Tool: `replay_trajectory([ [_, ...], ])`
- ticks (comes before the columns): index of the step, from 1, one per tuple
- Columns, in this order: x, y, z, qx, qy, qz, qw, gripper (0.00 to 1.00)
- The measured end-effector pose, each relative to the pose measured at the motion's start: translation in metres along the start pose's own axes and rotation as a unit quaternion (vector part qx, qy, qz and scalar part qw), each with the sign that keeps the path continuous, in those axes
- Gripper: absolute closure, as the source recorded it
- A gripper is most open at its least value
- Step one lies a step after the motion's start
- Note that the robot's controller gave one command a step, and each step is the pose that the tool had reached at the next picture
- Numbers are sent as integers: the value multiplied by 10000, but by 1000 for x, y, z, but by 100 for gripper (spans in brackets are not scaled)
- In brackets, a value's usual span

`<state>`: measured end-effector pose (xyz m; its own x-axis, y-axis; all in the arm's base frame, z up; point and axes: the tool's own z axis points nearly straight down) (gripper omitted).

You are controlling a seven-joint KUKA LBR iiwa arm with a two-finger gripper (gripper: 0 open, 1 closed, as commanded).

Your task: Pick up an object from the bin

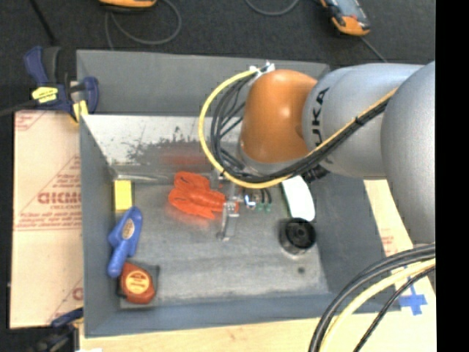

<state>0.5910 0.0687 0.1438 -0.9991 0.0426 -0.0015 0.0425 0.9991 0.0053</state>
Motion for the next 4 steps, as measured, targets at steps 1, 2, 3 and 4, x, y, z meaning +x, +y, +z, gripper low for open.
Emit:
replay_trajectory([
  [1,-5,-4,30,11,-15,111,9999,0],
  [2,-5,-4,53,12,-8,364,9993,0],
  [3,-1,-4,63,10,-10,459,9989,100],
  [4,-1,-4,63,10,-10,461,9989,100],
])
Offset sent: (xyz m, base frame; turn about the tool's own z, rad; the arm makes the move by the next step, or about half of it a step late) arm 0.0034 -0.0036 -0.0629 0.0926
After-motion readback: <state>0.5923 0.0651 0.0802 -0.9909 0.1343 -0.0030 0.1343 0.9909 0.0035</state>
